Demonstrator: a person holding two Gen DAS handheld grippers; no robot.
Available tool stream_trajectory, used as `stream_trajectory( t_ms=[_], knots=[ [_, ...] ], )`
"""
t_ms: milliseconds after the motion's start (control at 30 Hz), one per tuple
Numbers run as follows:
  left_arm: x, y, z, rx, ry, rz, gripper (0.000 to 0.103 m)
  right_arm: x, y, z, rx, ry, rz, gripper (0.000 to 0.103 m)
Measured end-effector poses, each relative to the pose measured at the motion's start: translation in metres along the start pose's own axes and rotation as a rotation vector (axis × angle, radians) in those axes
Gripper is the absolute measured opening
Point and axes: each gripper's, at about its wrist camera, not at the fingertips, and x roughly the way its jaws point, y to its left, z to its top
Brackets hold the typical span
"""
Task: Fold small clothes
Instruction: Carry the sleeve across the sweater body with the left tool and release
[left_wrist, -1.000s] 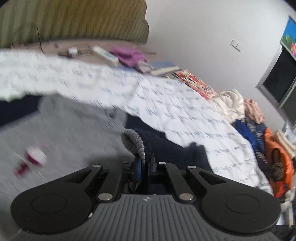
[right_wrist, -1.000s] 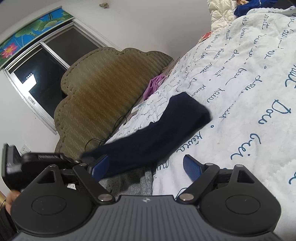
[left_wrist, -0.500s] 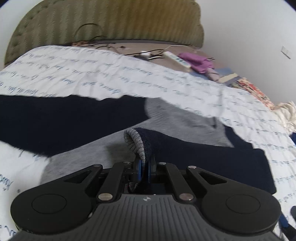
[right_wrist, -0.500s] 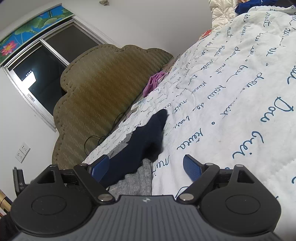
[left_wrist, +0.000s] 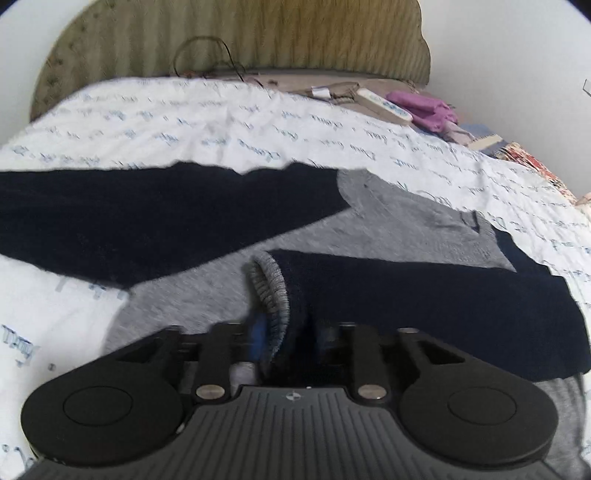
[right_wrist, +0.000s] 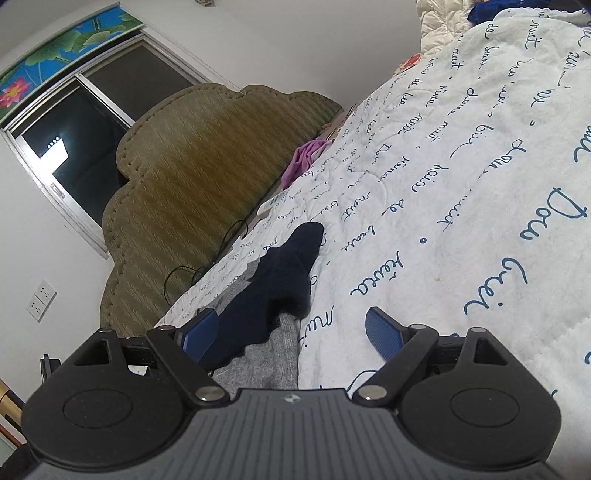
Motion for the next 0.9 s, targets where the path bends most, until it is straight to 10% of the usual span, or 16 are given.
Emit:
stream_trajectory(
  t_ms=[100,500,733,900],
  knots=[
    [-0.021,0.018,-0.001,-0.045,-0.08,-0.004,0.074,0.001,0.0,0.0,0.0,0.006,-0.004,0.088],
    [-0.067,0.241,-0.003,-0.735,-0.303,0.049,0.077,0.012,0.052,0.005,-0.14,0.102,-0.026,0.088],
    [-0.058,0.321,-0.002,-1.063,-0.38,0.056,0.077,0.11,0.175,-0.023,-0.351,0.42,0.185,0.097],
    [-0.051,0.352,0.016,-1.09,-0.416,0.106,0.078,0.174,0.211,-0.044,-0.38,0.481,0.182,0.097]
  ],
)
